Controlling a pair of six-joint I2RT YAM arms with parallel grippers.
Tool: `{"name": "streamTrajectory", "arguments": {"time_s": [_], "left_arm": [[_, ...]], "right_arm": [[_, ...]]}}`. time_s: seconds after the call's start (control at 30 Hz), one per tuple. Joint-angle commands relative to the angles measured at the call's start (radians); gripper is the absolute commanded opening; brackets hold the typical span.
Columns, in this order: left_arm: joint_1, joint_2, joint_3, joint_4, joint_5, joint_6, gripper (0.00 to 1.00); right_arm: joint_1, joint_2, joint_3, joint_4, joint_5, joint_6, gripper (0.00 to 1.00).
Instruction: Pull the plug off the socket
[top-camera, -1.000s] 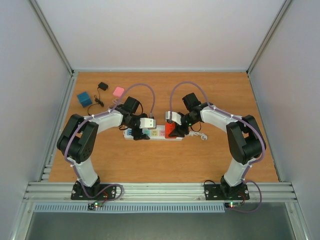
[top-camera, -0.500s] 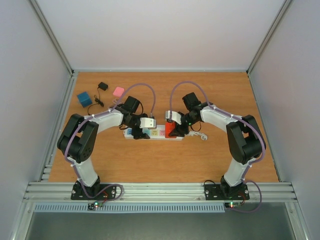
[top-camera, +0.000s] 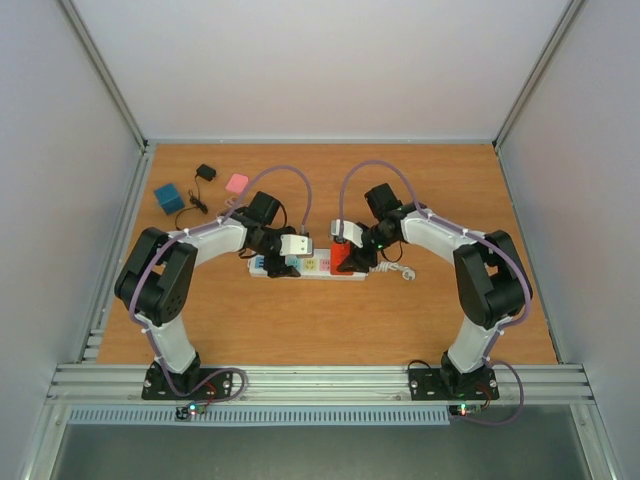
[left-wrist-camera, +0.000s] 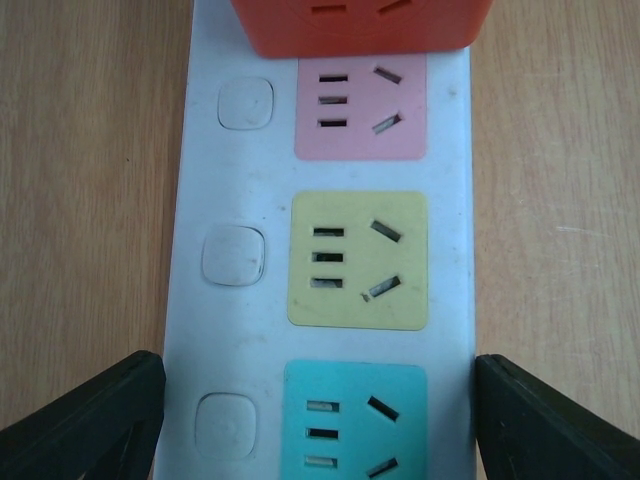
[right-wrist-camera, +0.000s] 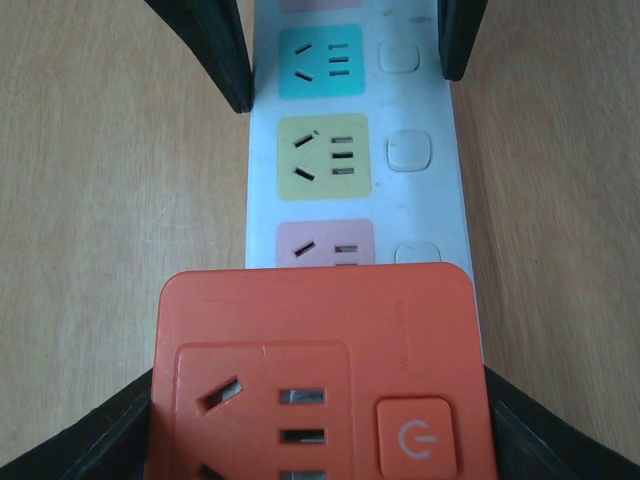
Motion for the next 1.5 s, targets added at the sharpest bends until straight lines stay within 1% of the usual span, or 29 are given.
{"name": "streamTrajectory", "arguments": {"time_s": [0.0, 0.3, 0.47, 0.53, 0.67, 0.97, 1.27, 1.47], "left_arm": [[-0.002, 0.062, -0.002, -0.006, -0.072, -0.019, 0.63], [-0.003, 0.072, -0.001, -0.009, -0.084, -0.023, 0.61], [-0.004, 0.076, 0.004, -0.006, -0.088, -0.028, 0.6], [-0.003, 0.078, 0.004, -0.008, -0.089, -0.028, 0.6], [-0.003, 0.081, 0.007, -0.008, -0.09, -0.027, 0.6], [-0.003, 0.086, 0.01, -0.011, -0.091, -0.028, 0.59], [-0.002, 0.089, 0.019, -0.013, -0.091, -0.038, 0.59], [-0.002, 0.064, 0.025, -0.003, -0.056, -0.079, 0.6]], "right_arm": [[0.013, -0.082, -0.013, 0.064, -0.097, -0.034, 0.38], [0.016, -0.099, -0.032, 0.051, -0.114, -0.066, 0.37], [0.017, -0.106, -0.048, 0.06, -0.098, -0.075, 0.37], [0.017, -0.105, -0.038, 0.062, -0.102, -0.052, 0.36], [0.014, -0.069, 0.022, 0.016, -0.131, 0.011, 0.34], [-0.01, -0.034, 0.071, -0.013, -0.162, 0.058, 0.33], [-0.01, -0.054, 0.04, -0.011, -0.137, 0.021, 0.33], [-0.023, -0.072, 0.034, -0.01, -0.145, 0.058, 0.33]]}}
